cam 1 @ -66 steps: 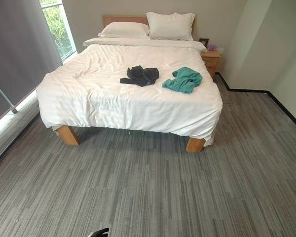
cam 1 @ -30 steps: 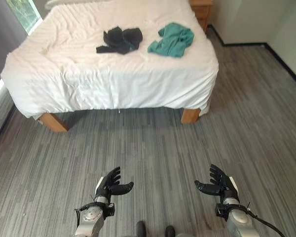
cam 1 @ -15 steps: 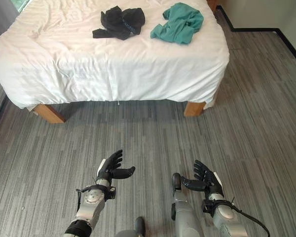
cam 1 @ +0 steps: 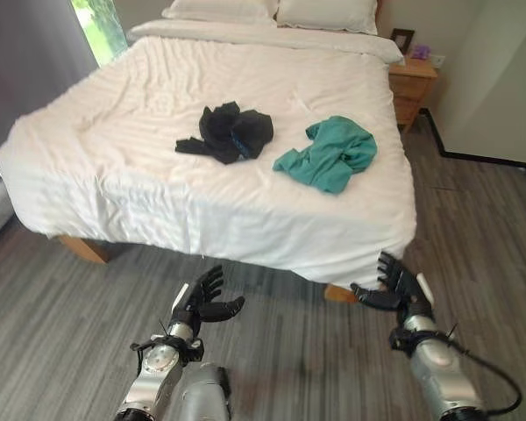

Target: Pick up bed clothes into laundry basket.

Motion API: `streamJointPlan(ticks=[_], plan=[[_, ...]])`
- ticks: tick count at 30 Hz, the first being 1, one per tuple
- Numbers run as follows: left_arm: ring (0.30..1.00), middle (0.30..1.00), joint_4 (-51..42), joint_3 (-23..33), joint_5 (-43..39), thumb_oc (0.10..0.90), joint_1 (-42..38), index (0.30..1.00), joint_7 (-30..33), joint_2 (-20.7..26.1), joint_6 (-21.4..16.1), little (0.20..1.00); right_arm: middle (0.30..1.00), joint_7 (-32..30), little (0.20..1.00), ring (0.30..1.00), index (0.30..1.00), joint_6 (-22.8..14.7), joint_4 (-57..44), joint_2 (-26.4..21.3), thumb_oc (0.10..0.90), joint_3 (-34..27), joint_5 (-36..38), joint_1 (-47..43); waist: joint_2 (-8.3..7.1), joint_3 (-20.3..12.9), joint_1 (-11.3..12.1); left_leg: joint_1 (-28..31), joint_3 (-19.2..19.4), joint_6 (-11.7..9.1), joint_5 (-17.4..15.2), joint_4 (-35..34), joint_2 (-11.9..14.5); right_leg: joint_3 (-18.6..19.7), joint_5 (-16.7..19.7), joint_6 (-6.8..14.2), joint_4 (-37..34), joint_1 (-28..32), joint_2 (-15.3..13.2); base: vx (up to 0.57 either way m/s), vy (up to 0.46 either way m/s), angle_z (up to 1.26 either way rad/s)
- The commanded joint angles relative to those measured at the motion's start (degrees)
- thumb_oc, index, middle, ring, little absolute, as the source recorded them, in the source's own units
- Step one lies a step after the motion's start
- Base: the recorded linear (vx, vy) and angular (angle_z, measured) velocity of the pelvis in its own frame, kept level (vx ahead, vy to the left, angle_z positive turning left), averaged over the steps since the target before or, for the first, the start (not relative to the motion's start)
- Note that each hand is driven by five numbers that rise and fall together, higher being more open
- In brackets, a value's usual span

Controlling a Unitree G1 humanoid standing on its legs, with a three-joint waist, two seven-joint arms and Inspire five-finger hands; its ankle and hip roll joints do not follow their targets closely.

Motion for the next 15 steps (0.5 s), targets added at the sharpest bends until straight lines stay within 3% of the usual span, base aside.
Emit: streamJointPlan(ticks=[1,3,5,6,7,8,10,11,13,14,15], plan=[[0.9,0.9,-7.4,4.4,-3.6,0.8,-4.2,0.9,-0.7,3.0,-6.1,0.9,0.9,1.7,0.9,0.9,0.9,-5.4,-8.2,-3.6,0.8,-3.9,-0.5,-6.5,-0.41,-1.6,2.1,9.1,-1.2,-3.9,5.4,-2.7,2.8,3.3,2.7,1.8,-0.3,-4.8,-2.2,0.35,-0.019,-0.43],[0.9,0.9,-11.1,5.5,-5.8,0.8,-3.7,0.9,-2.1,3.3,-6.0,0.9,0.9,3.0,0.9,0.9,0.9,-5.0,-11.4,-6.2,0.8,-4.7,-2.7,-8.8,-1.53,-3.6,2.3,13.6,-0.8,-1.8,1.0,-6.2,1.3,3.1,1.7,3.3,1.4,-4.6,-3.6,0.41,0.073,-0.04],[0.9,0.9,-11.6,5.5,-5.7,0.8,-3.7,0.9,-2.6,3.4,-5.8,0.9,0.9,2.9,0.9,0.9,0.9,-4.8,-11.1,-6.8,0.8,-4.9,-3.4,-9.4,-1.84,-4.2,2.5,15.7,0.0,-0.9,-0.2,-8.5,0.8,3.0,1.9,4.4,4.2,-5.5,-4.3,0.27,0.118,-0.06],[0.9,0.9,-13.3,5.3,-5.5,0.8,-3.8,0.9,-3.1,4.4,-5.7,0.9,0.9,3.1,0.9,0.9,0.9,-4.2,-12.3,-9.0,0.8,-5.1,-5.7,-11.8,-2.15,-3.5,1.9,19.0,0.7,1.0,-2.7,-9.5,0.2,2.9,7.2,8.3,18.0,-12.1,-6.2,0.18,0.131,-0.05],[0.9,0.9,-13.3,5.3,-5.5,0.8,-3.8,0.9,-3.1,4.4,-5.6,0.9,0.9,3.1,0.9,0.9,0.9,-4.2,-12.3,-9.0,0.8,-5.0,-5.7,-11.9,-2.05,-3.7,2.0,18.7,0.8,1.0,-2.4,-9.6,0.4,3.0,7.4,8.3,18.0,-12.4,-6.1,0.13,0.127,0.1],[0.9,0.9,-13.8,4.6,-6.3,0.8,-4.4,0.9,-3.6,4.6,-5.5,0.9,0.9,3.2,0.9,0.9,0.9,-3.8,-12.1,-10.6,0.8,-4.8,-6.7,-13.4,-1.82,-2.8,1.2,20.0,0.6,1.4,-3.0,-9.7,0.6,3.3,10.0,10.3,23.8,-15.5,-6.6,0.09,0.046,0.11],[0.9,0.9,-13.6,2.1,-6.7,0.8,-5.6,0.9,-4.5,5.0,-5.4,0.9,0.9,2.1,0.9,0.9,0.9,-3.0,-9.7,-13.4,0.8,-4.4,-9.1,-15.6,-0.81,-1.8,0.0,21.9,-1.5,1.8,-3.3,-10.6,1.1,5.0,10.9,10.0,28.3,-19.6,-5.7,0.17,0.043,0.09],[0.9,0.9,-14.0,1.2,-6.5,0.8,-6.1,0.9,-4.9,5.3,-5.3,0.9,0.9,2.0,0.9,0.9,0.9,-2.8,-8.5,-15.3,0.8,-4.3,-10.0,-16.8,-0.35,-1.3,-0.8,23.3,-2.4,1.6,-3.3,-11.5,1.0,5.1,9.7,9.4,28.6,-21.4,-6.0,0.2,-0.005,0.36],[0.9,0.9,-15.6,0.2,-6.1,0.8,-6.3,0.9,-6.0,6.4,-4.9,0.9,0.9,2.1,0.9,0.9,0.9,-1.8,-7.6,-18.9,0.8,-5.5,-11.3,-17.5,0.16,-1.7,-1.5,24.5,-3.8,0.8,-3.3,-13.3,1.3,6.0,8.4,8.3,22.0,-23.5,-7.6,0.23,-0.075,0.79],[0.9,0.9,-15.5,-0.5,-7.5,0.8,-6.8,0.9,-6.9,6.6,-4.7,0.9,0.9,1.4,0.9,0.9,0.9,-1.9,-6.4,-20.9,0.8,-5.2,-11.9,-18.8,0.14,-1.9,-2.0,25.0,-5.1,0.2,-3.9,-13.5,1.1,5.3,8.6,8.1,16.6,-23.0,-9.1,0.3,-0.114,0.75],[0.9,0.9,-14.8,-1.6,-6.3,0.8,-8.2,0.9,-5.7,6.5,-5.9,0.9,0.9,-0.3,0.9,0.9,0.9,-3.4,-3.9,-23.3,0.8,-4.3,-12.4,-20.2,-0.81,-1.9,-2.6,25.5,-6.7,-0.1,-4.8,-13.2,0.5,6.4,9.0,8.0,11.6,-21.5,-9.1,0.3,-0.117,0.77]])
